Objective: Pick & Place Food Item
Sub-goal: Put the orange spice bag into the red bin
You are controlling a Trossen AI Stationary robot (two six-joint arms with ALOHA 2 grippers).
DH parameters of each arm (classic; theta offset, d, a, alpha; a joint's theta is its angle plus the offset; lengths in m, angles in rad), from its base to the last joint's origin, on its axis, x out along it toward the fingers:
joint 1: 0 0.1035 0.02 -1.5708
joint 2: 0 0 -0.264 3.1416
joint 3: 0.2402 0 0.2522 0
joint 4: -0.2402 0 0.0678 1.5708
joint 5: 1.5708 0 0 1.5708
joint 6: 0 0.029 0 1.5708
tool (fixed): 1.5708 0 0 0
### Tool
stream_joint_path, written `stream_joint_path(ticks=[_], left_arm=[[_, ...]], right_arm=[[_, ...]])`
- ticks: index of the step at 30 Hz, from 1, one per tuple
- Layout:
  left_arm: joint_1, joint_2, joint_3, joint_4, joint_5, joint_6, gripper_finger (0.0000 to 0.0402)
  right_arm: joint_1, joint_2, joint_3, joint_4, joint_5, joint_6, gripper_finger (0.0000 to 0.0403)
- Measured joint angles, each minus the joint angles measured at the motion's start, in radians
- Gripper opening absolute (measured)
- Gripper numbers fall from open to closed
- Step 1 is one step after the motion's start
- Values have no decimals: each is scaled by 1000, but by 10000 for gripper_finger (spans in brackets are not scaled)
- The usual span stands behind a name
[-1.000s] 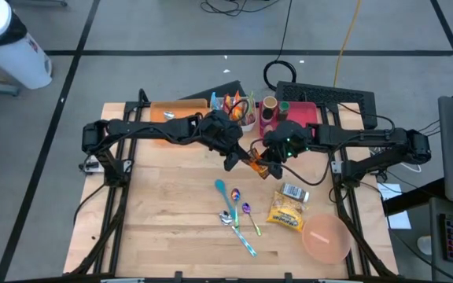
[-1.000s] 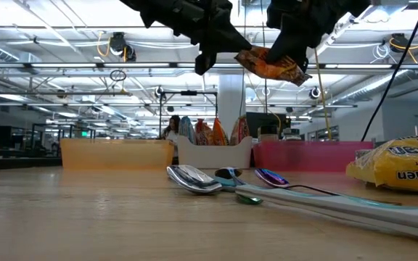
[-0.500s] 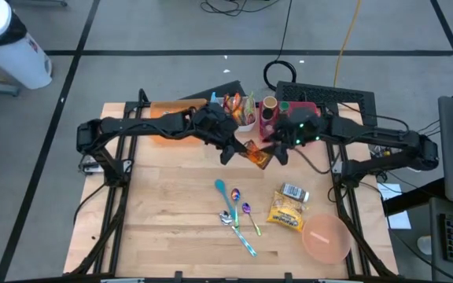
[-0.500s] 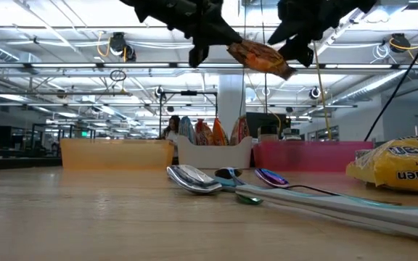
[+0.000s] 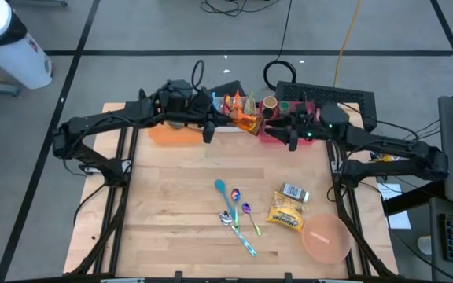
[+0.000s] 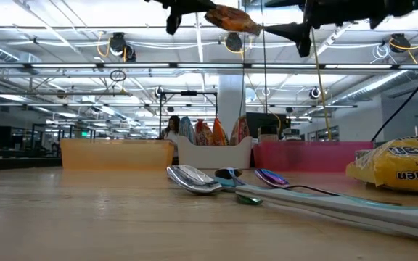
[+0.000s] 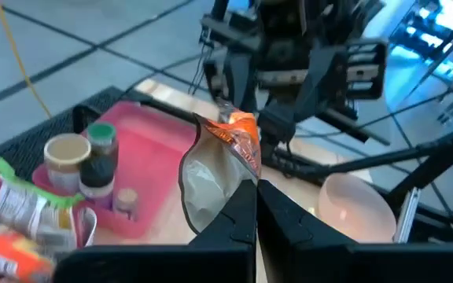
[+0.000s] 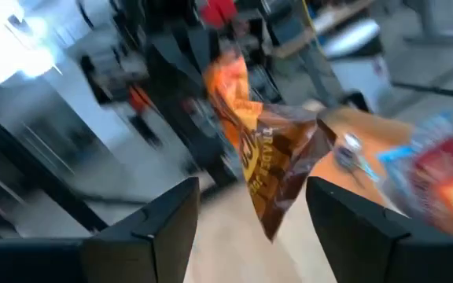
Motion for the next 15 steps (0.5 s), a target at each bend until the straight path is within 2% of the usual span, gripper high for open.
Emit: stream_joint_path(ticks=[3, 6, 11, 15], left_arm=[[-9, 1, 0, 30, 5, -8, 0], [-23, 5, 0, 47, 4, -8, 0], [-31, 12, 0, 69, -2, -6, 0], [-29, 11, 0, 66, 0, -2, 0]], right_arm=[[0, 12, -122, 274, 13, 137, 228], [11, 38, -225, 471, 64, 225, 225], [70, 89, -314, 680, 191, 247, 217], [87, 111, -317, 757, 213, 230, 212]])
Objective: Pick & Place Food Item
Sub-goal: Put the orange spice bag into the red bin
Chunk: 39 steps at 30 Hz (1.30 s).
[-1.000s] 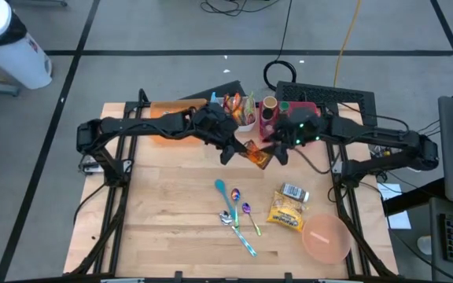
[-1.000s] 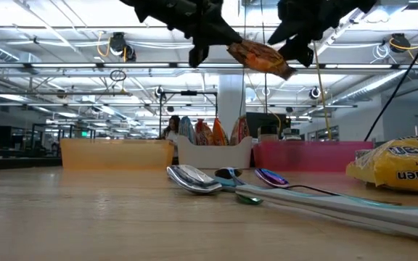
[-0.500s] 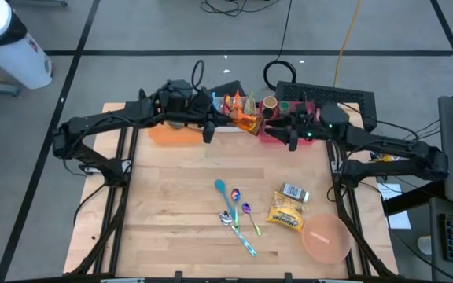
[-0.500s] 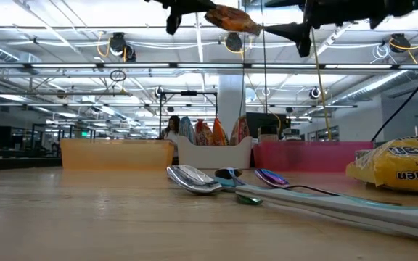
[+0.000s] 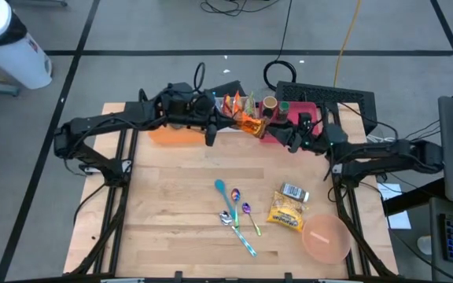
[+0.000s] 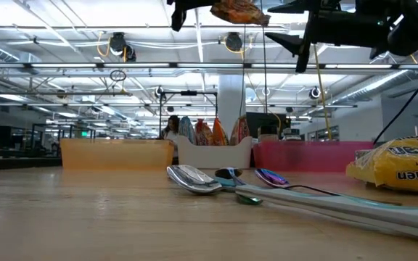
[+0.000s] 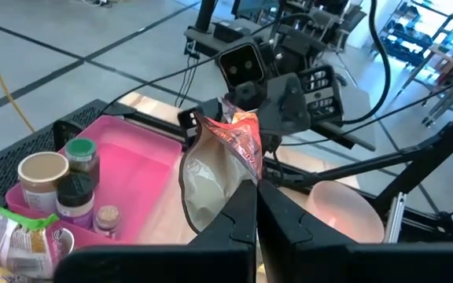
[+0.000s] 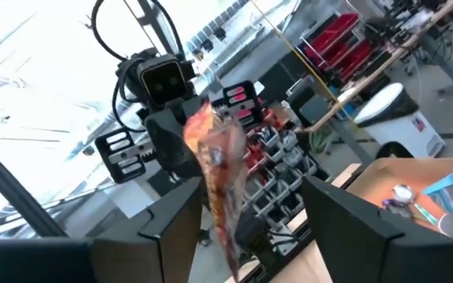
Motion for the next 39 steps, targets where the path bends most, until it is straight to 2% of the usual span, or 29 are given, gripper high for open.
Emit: stream_joint_path(ticks=[7, 12, 18, 26, 34, 39], left_arm=[[1, 15, 0, 11, 8, 8, 0], [1, 39, 0, 31, 11, -2, 0], [1, 42, 0, 30, 13, -8, 0], [13, 42, 0, 28, 12, -8, 0], [17, 41, 0, 28, 5, -8, 20], [53, 41, 0, 26, 1, -36, 52]], right_arm=[[1, 11, 0, 14, -3, 26, 194], [1, 11, 0, 14, -4, 36, 165], [1, 11, 0, 14, -4, 43, 108], [1, 11, 0, 23, -4, 33, 8], [1, 10, 0, 39, -2, 43, 1], [1, 10, 1, 41, -2, 44, 1]])
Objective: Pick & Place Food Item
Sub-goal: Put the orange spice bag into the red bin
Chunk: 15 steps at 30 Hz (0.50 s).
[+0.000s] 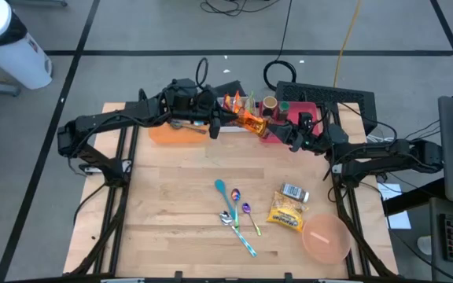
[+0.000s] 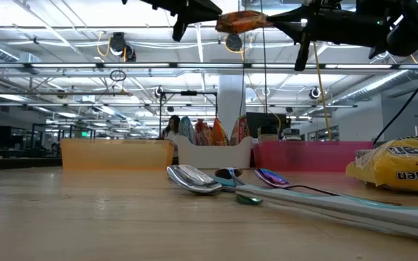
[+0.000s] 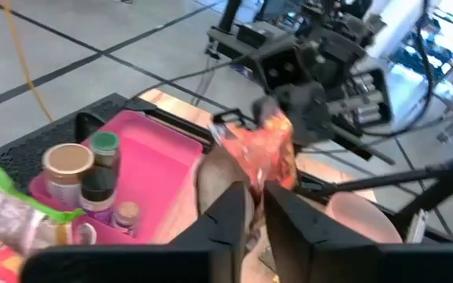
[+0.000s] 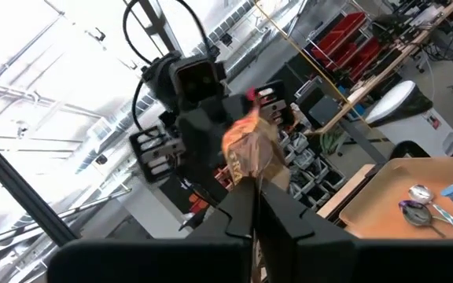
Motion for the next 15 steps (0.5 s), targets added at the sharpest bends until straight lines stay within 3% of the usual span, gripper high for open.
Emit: stream_joint_path(ticks=[10, 15], left_arm=[[68, 0, 0, 73, 59, -52, 190], [106, 0, 0, 141, 101, -61, 232]], right_arm=[[-28, 0, 19, 4, -54, 16, 0], [-28, -7, 20, 41, -84, 8, 0]])
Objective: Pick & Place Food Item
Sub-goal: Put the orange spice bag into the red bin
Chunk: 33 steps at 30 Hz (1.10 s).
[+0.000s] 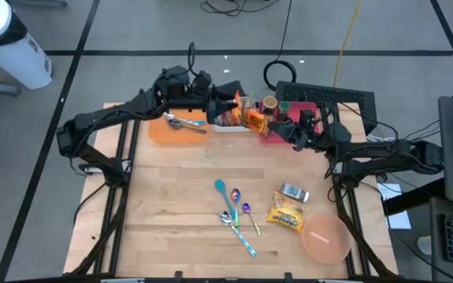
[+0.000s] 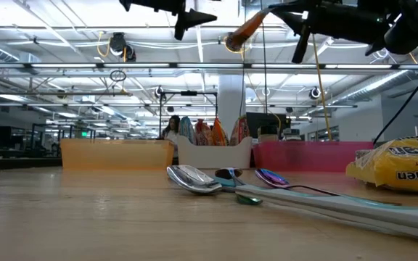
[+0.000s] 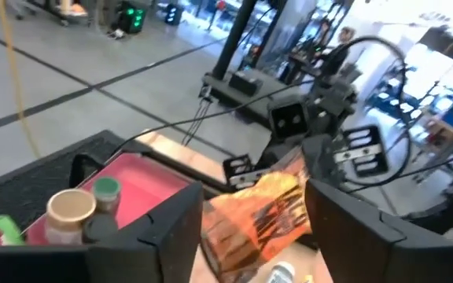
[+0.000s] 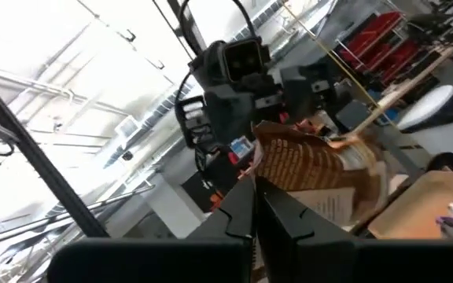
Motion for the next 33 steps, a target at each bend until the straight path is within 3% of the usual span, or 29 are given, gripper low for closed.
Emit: stream_joint_path(ticks=[4, 7, 14, 18, 26, 33], left_arm=[[43, 0, 0, 33, 98, -49, 243], [76, 0, 0, 42, 188, -82, 243], [143, 0, 0, 43, 360, -157, 244], [162, 0, 0, 41, 380, -171, 244], [152, 0, 0, 39, 381, -147, 244], [145, 0, 0, 38, 383, -142, 244]], right_arm=[[0, -15, 7, -107, 6, -6, 0], [0, -27, 62, -289, 5, -12, 0], [-32, -26, 365, -976, -24, -182, 0], [-87, -17, 545, -1267, -25, -286, 0], [-256, 29, 790, -1616, -28, -312, 0], [-375, 141, 846, -1785, -209, -354, 0]])
